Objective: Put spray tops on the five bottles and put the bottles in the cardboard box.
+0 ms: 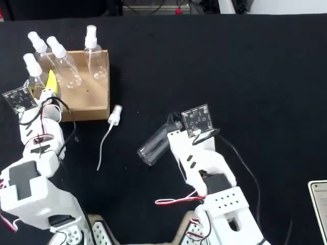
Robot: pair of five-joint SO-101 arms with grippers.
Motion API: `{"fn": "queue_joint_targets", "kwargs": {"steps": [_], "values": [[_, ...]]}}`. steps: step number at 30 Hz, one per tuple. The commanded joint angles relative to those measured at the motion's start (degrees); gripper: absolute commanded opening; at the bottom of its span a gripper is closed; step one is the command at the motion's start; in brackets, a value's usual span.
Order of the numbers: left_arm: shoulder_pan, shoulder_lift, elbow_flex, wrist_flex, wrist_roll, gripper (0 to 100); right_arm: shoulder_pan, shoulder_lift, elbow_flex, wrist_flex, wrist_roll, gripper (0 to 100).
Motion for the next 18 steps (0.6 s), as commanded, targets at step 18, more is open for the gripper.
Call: {"fn": "queue_joint_targets", "kwargs": {"steps": [18], "values": [[-1.1, 1.1, -2.2, -1.5, -5.4, 3, 1.0, -0.9, -0.2, -1.6, 0.4, 2.5]]}}
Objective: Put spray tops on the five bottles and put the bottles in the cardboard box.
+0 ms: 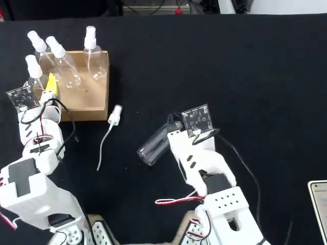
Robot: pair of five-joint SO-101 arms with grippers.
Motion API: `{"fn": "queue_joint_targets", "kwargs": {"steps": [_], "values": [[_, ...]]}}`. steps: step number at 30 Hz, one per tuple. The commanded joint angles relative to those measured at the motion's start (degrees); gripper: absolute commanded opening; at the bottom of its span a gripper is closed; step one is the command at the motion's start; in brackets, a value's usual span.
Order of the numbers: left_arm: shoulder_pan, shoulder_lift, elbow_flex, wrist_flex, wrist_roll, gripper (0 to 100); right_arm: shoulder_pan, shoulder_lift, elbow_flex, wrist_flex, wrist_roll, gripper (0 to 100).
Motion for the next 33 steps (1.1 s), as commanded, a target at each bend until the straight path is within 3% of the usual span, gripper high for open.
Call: {"fn": "queue_joint_targets", "kwargs": {"steps": [1, 9, 13, 20, 33], "values": [[0.0, -0.6, -1.4, -1.4, -0.5, 3, 1.0, -0.9, -0.2, -1.6, 0.4, 2.5], [0.0, -0.6, -1.2, -1.4, -0.4, 3, 1.0, -0.9, -0.2, -1.5, 0.4, 2.5], [-0.2, -0.6, -1.2, -1.4, 3.4, 4, 1.0, -0.9, -0.2, -1.5, 0.4, 2.4], [-0.4, -0.5, -1.1, -1.3, 4.3, 22, 1.0, -0.9, -0.2, -1.5, 0.4, 2.4], [-0.6, -1.0, 0.3, -1.4, 4.0, 23, 1.0, -0.9, -0.2, -1.5, 0.4, 2.2]]}}
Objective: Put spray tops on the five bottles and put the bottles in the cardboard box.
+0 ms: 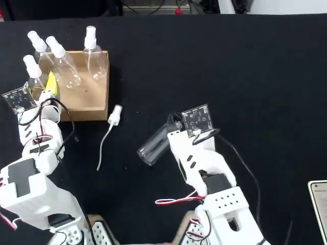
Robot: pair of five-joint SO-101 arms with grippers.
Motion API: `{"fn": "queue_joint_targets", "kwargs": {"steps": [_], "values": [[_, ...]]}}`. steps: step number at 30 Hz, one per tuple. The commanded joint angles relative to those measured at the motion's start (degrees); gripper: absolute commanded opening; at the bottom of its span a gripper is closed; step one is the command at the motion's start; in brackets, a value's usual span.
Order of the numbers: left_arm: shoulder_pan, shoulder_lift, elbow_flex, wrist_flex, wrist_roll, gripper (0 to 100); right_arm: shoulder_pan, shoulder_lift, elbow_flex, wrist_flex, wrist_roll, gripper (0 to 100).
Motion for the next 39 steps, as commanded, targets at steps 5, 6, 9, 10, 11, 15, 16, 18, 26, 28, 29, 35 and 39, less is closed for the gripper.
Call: {"fn": "queue_joint_targets", "kwargs": {"steps": [5, 6, 9, 10, 11, 15, 16, 18, 26, 28, 29, 35, 39], "values": [[-0.5, -0.7, 2.5, -1.6, 0.0, 23, 1.0, -0.9, -0.2, -1.5, 0.4, 2.2], [-0.5, -0.7, 2.4, -1.6, 0.0, 23, 1.0, -0.9, -0.2, -1.5, 0.4, 2.2], [-0.5, -0.9, 2.4, -1.7, 0.0, 23, 1.0, -0.9, -0.2, -1.5, 0.4, 2.2], [-0.5, -1.1, 2.3, -1.7, 0.0, 23, 1.0, -0.9, -0.2, -1.5, 0.4, 2.2], [-0.5, -1.1, 2.3, -1.7, 0.0, 23, 1.0, -0.9, -0.2, -1.5, 0.4, 2.2], [-0.5, -0.7, 2.3, -1.7, 0.0, 26, 1.0, -0.9, -0.2, -1.5, 0.4, 2.2], [-0.5, -0.7, 2.3, -1.5, 0.0, 29, 1.0, -1.0, -0.2, -1.5, 0.4, 2.2], [-0.5, -0.7, 2.6, -1.5, 0.1, 35, 1.0, -1.0, -0.2, -1.5, 0.4, 2.2], [-1.6, -1.1, 2.9, -1.7, 0.4, 34, 1.0, -1.0, -0.2, -1.5, 0.4, 2.2], [-2.2, -1.1, 2.9, -1.7, 0.4, 34, 1.0, -1.0, -0.2, -1.5, 0.4, 2.2], [-2.6, -1.1, 2.9, -1.8, 0.4, 34, 1.0, -1.0, -0.2, -1.5, 0.4, 2.2], [-2.6, -1.2, 2.9, -1.8, 0.4, 34, 1.0, -1.0, -0.2, -1.5, 0.4, 2.2], [-2.3, -1.2, 2.7, -1.8, 0.4, 34, 1.0, -1.0, -0.2, -1.5, 0.4, 2.2]]}}
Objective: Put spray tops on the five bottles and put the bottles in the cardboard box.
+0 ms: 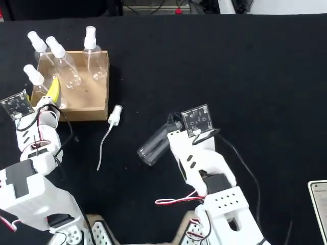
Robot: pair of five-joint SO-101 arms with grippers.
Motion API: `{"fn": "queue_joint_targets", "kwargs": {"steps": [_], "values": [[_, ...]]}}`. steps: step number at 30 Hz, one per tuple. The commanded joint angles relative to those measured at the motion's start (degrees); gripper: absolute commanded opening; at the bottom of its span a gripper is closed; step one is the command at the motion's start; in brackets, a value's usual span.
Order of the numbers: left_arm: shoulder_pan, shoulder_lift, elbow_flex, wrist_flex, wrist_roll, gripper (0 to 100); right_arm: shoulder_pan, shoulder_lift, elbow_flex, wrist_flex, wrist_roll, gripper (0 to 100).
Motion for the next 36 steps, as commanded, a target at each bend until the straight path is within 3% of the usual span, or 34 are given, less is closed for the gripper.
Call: {"fn": "queue_joint_targets", "kwargs": {"steps": [1, 13, 20, 28, 36], "values": [[0.0, -1.2, -0.7, -1.4, 0.4, 34, 1.0, -1.0, -0.2, -1.5, 0.4, 2.2], [-0.1, -1.8, -0.2, -1.4, 0.5, 34, 1.0, -1.0, -0.2, -1.5, 0.4, 2.2], [0.0, -11.2, 3.9, -0.9, 4.5, 34, 1.0, -1.0, -0.2, -1.5, 0.4, 2.2], [-0.2, -17.2, 5.1, 12.3, 4.5, 34, 0.9, -1.0, -0.2, -1.3, 0.4, 2.2], [-0.1, -23.7, 9.0, 13.5, 4.5, 34, 0.9, -1.0, -0.2, -1.3, 0.4, 2.2]]}}
